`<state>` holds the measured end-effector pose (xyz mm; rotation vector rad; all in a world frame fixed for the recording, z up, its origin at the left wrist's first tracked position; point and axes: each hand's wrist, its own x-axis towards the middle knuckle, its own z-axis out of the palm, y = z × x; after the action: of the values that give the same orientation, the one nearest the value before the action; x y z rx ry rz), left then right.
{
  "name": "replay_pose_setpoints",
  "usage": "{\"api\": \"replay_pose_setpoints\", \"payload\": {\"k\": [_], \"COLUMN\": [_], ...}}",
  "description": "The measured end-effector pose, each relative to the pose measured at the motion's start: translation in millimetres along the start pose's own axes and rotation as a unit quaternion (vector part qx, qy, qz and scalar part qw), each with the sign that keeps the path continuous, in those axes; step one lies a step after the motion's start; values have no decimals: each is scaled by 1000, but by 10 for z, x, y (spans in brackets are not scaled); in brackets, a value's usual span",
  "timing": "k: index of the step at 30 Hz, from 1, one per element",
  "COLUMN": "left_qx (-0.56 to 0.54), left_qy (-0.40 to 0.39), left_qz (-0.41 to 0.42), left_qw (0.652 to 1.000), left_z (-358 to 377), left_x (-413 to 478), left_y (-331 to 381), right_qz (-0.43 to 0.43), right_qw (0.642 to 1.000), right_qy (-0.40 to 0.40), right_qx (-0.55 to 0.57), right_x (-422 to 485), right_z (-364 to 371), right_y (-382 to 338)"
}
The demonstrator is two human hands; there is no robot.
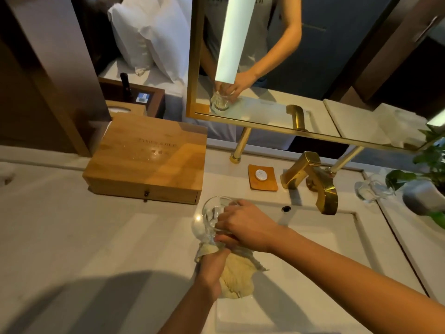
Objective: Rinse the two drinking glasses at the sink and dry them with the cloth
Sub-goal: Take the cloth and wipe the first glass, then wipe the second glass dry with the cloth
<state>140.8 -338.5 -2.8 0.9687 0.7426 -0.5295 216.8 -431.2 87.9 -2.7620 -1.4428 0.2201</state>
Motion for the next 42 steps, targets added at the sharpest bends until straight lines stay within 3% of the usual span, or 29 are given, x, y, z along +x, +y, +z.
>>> {"api": "replay_pose_setpoints", "payload": {"k": [9,14,17,19,21,26,28,30,31,33,35,36,41,42], "left_qx": [104,130,105,98,87,16,-14,-32,-36,-30,-8,9,74,83], "left_qy": [31,-10,-14,-78,-92,-66,-106,-156,-178,-226,-231,-230,-211,-202], "left_qz": [-29,-14,-106,-192,-213,-95,-66,-53,-45,-24,-18,-20,-7,0], "left_qw": [994,991,989,973,969,993,992,986,982,973,973,973,975,976], "left_z": [17,53,73,87,87,29,43,80,110,193,287,340,688,770], "left_x": [145,75,110,91,65,-119,-208,-311,-347,-427,-432,-426,-428,-434], "left_y": [-171,-178,-169,-89,-79,-106,-83,-34,-18,-3,-14,-29,-176,-214], "right_qz": [-59,-87,-82,-72,-52,74,157,246,292,369,379,371,291,281], "right_qw": [998,995,996,996,996,954,918,854,806,666,539,500,360,351], "right_qy": [13,51,36,35,60,166,157,120,95,26,-25,-27,62,95], "right_qx": [29,2,11,27,50,240,329,442,507,648,752,782,884,888], "right_x": [412,509,524,513,441,32,-223,-509,-667,-964,-1251,-1381,-1872,-1958], "right_z": [429,542,542,506,432,214,240,278,301,359,534,629,748,722], "right_y": [-38,-88,-122,-126,-116,-3,108,198,228,254,285,296,420,487]}}
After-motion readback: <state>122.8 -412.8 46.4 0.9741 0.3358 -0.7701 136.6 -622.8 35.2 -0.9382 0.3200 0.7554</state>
